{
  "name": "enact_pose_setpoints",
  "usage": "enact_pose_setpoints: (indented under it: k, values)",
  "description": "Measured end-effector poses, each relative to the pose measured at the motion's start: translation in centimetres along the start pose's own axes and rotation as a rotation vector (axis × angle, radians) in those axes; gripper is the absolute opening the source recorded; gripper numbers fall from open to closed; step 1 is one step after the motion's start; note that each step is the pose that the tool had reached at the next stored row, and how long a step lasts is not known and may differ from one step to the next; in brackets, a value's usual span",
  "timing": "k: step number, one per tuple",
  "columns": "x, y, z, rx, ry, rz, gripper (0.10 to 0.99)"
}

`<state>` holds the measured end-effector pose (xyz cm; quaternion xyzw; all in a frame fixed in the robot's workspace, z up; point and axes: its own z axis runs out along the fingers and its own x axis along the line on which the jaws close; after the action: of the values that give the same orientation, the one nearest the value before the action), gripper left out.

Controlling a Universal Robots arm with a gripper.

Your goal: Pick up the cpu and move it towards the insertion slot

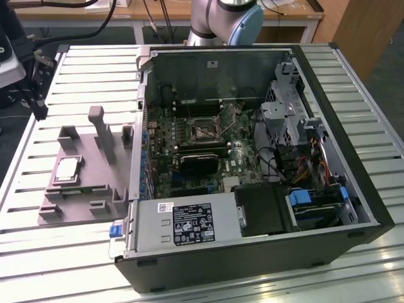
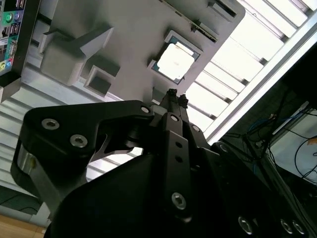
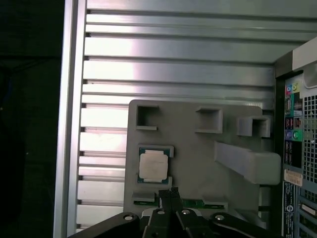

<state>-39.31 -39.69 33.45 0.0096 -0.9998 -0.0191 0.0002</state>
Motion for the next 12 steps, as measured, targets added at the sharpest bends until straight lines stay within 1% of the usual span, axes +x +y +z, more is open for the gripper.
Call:
enact_pose_setpoints:
  k: [12]
  values:
    - [0.35,-0.08,2.19,0.0,-0.0001,0.0,0.102]
